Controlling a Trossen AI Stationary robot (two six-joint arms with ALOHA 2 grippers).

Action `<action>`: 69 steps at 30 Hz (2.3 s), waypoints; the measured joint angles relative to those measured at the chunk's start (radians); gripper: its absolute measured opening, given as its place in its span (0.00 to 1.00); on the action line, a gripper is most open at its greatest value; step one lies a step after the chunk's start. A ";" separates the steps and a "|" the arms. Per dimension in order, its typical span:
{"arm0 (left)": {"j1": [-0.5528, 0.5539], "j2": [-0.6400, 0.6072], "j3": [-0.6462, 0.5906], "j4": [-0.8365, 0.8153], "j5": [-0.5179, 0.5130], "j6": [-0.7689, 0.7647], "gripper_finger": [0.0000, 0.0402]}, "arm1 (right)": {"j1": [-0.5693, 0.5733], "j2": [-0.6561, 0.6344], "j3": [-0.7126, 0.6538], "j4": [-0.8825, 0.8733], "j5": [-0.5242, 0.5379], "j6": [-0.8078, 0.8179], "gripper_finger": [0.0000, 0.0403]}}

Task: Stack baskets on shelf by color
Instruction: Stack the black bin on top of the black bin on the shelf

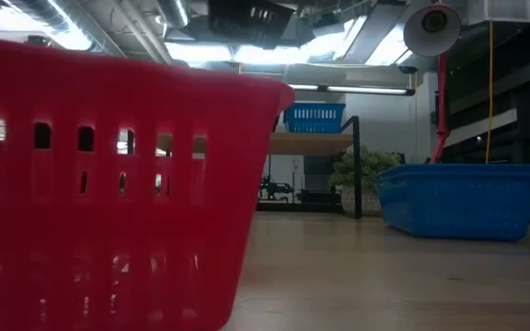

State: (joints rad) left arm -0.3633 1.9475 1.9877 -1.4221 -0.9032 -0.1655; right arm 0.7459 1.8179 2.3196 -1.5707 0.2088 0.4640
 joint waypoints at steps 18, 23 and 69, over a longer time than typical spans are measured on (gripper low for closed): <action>0.770 -0.255 -0.072 0.285 0.849 0.608 0.00 | 0.089 0.000 -0.002 0.000 0.245 0.086 0.28; 0.778 -0.252 -0.196 0.450 0.877 0.631 0.00 | 0.090 0.000 -0.003 0.000 0.289 0.100 0.28; 0.732 -0.284 -0.162 0.514 0.778 0.586 0.21 | 0.089 0.021 -0.003 0.000 0.322 0.209 0.28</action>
State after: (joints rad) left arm 0.3691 1.6630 1.8261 -0.9081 -0.1251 0.4204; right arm 0.8354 1.8388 2.3161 -1.5707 0.5306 0.6728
